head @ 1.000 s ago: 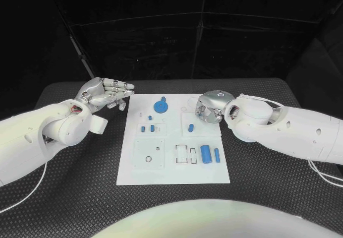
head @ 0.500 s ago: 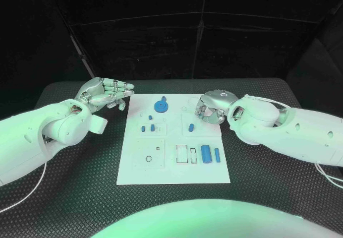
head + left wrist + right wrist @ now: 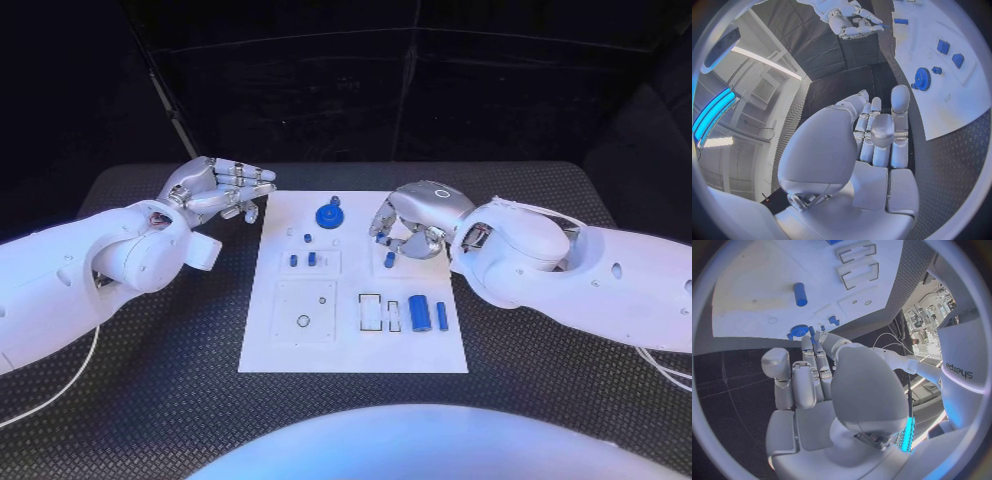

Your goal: Assemble the parts on the task board

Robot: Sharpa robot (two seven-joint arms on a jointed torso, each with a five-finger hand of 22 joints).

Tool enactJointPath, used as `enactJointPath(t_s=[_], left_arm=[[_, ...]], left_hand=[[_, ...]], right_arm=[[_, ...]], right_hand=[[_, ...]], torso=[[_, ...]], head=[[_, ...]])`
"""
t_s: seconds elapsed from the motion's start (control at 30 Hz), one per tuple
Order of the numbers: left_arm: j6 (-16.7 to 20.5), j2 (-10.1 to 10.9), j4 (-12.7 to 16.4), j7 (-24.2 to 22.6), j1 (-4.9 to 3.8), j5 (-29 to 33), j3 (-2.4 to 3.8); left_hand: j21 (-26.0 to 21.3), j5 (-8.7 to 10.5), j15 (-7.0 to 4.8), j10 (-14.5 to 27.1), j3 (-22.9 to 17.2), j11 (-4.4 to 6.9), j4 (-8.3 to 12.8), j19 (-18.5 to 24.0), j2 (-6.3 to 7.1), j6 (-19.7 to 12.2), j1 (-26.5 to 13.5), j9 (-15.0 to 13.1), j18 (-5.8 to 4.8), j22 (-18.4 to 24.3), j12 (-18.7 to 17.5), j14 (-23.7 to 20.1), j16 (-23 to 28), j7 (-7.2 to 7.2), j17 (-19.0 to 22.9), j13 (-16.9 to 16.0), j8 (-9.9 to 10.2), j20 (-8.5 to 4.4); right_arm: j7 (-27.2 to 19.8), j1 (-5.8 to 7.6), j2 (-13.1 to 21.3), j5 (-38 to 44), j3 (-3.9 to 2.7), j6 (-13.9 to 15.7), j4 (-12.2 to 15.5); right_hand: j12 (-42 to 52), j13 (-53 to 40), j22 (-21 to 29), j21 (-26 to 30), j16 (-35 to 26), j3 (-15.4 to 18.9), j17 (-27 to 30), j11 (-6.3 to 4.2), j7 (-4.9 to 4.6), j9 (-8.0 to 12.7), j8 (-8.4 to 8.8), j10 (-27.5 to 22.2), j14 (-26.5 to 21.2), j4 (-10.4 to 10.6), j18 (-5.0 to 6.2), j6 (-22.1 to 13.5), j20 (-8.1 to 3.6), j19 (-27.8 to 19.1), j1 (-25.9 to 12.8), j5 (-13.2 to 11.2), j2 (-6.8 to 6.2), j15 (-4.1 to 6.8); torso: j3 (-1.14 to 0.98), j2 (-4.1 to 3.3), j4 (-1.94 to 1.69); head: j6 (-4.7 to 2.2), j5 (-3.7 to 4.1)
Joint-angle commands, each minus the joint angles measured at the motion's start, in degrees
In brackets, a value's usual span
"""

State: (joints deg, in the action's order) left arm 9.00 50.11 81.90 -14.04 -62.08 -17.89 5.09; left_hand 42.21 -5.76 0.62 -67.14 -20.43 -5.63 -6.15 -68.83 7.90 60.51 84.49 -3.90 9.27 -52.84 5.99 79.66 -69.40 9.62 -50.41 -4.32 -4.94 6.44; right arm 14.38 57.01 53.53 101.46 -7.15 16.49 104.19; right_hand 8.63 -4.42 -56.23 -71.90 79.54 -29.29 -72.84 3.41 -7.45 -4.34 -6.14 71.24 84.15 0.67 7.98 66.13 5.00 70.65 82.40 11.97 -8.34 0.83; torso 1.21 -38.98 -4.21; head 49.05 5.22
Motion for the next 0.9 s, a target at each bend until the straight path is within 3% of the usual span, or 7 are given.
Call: enactJointPath(t_s=[0.03,0.3,0.4,0.5,0.53,0.63,0.9], left_arm=[[0.0,0.0,0.2,-0.5,-0.07,0.3,0.07],[0.0,-0.3,0.1,-0.6,-0.07,0.3,0.07],[-0.1,-0.6,-0.1,-0.6,-0.07,0.3,0.07],[-0.1,-0.9,-0.3,-0.6,-0.08,0.3,0.07],[-0.1,-1.0,-0.4,-0.6,-0.08,0.3,0.07],[-0.1,-1.4,-0.7,-0.6,-0.09,0.3,0.08],[-0.1,-2.2,-1.1,-0.7,-0.11,0.3,0.08]], left_hand=[[-0.4,-0.09,0.09,0.5,0.0,-0.10,0.5,0.5,-0.11,-0.3,0.7,0.1,0.66,0.1,0.2,-0.2,0.2,0.25,0.1,0.1,0.2,0.07],[-0.5,-0.09,0.10,0.6,0.0,-0.11,0.5,0.5,-0.11,-0.3,0.7,0.1,0.67,0.1,0.2,-0.2,0.3,0.27,0.1,0.1,0.2,0.08],[-0.5,-0.09,0.12,0.6,0.0,-0.13,0.5,0.5,-0.11,-0.4,0.7,0.1,0.66,0.1,0.2,-0.2,0.3,0.31,0.1,0.1,0.2,0.09],[-0.5,-0.08,0.13,0.6,0.0,-0.15,0.5,0.5,-0.11,-0.4,0.6,0.1,0.66,0.1,0.2,-0.2,0.3,0.33,0.1,0.1,0.2,0.09],[-0.5,-0.08,0.13,0.6,0.0,-0.15,0.5,0.5,-0.11,-0.4,0.6,0.1,0.66,0.1,0.2,-0.2,0.3,0.33,0.1,0.1,0.2,0.09],[-0.5,-0.08,0.14,0.7,0.0,-0.18,0.5,0.4,-0.10,-0.4,0.6,0.1,0.65,0.1,0.2,-0.2,0.2,0.36,0.0,0.1,0.3,0.10],[-0.5,-0.08,0.14,0.7,0.0,-0.18,0.5,0.4,-0.10,-0.4,0.6,0.1,0.65,0.1,0.2,-0.2,0.2,0.36,0.0,0.1,0.3,0.10]], right_arm=[[-1.8,0.08,-0.4,-1.2,-0.08,2.9,0.6],[-3.5,0.05,-3.0,-3.7,-0.08,2.8,0.5],[-4.3,0.02,-4.7,-4.4,-0.07,2.5,-0.3],[-5.2,-0.10,-6.8,-4.4,-0.04,2.2,-1.6],[-5.4,-0.22,-7.2,-4.4,-0.04,2.2,-1.8],[-6.3,-1.48,-9.1,-4.4,-0.05,1.9,-3.0],[-7.6,-4.01,-12.1,-3.8,-0.04,0.8,-5.6]], right_hand=[[-0.2,0.0,-0.2,-0.3,0.3,-0.2,-0.1,0.27,-0.44,0.1,0.35,0.1,2.9,-0.4,-1.18,0.0,0.07,0.5,0.6,0.4,0.20,0.13],[-0.3,0.0,-0.2,-0.3,0.3,-0.1,-0.1,0.31,-0.50,0.1,0.37,0.1,2.9,-0.4,-1.19,0.0,0.08,0.5,0.5,0.4,0.15,0.10],[-0.3,0.0,-0.1,-0.3,0.3,-0.1,-0.1,0.32,-0.51,0.1,0.37,0.0,2.9,-0.4,-1.17,0.0,0.08,0.5,0.5,0.3,0.14,0.10],[-0.3,0.0,0.0,-0.2,0.2,-0.1,-0.1,0.35,-0.53,0.1,0.41,0.0,2.9,-0.5,-1.15,0.0,0.10,0.4,0.5,0.4,0.18,0.08],[-0.3,0.0,0.0,-0.2,0.2,-0.1,-0.1,0.35,-0.53,0.1,0.41,0.0,2.9,-0.5,-1.15,0.0,0.10,0.4,0.5,0.4,0.18,0.08],[-0.4,0.0,0.0,-0.2,0.3,-0.2,-0.1,0.39,-0.57,0.1,0.47,-0.1,2.9,-0.6,-1.14,-0.1,0.12,0.4,0.6,0.4,0.23,0.05],[-0.4,0.0,0.0,-0.3,0.3,-0.2,-0.2,0.41,-0.60,0.1,0.50,-0.1,3.0,-0.6,-1.14,-0.1,0.13,0.4,0.6,0.4,0.27,0.03]], torso=[[-0.02,-0.06,0.03],[0.02,-0.10,-0.01],[0.07,-0.11,-0.05],[-0.02,-0.11,0.03],[-0.04,-0.11,0.01],[0.02,-0.01,0.02],[0.01,-0.02,0.15]], head=[[0.08,-0.57],[0.27,-2.88],[0.51,-4.09],[0.90,-6.07],[0.95,-6.30],[0.95,-7.66],[0.95,-9.68]])
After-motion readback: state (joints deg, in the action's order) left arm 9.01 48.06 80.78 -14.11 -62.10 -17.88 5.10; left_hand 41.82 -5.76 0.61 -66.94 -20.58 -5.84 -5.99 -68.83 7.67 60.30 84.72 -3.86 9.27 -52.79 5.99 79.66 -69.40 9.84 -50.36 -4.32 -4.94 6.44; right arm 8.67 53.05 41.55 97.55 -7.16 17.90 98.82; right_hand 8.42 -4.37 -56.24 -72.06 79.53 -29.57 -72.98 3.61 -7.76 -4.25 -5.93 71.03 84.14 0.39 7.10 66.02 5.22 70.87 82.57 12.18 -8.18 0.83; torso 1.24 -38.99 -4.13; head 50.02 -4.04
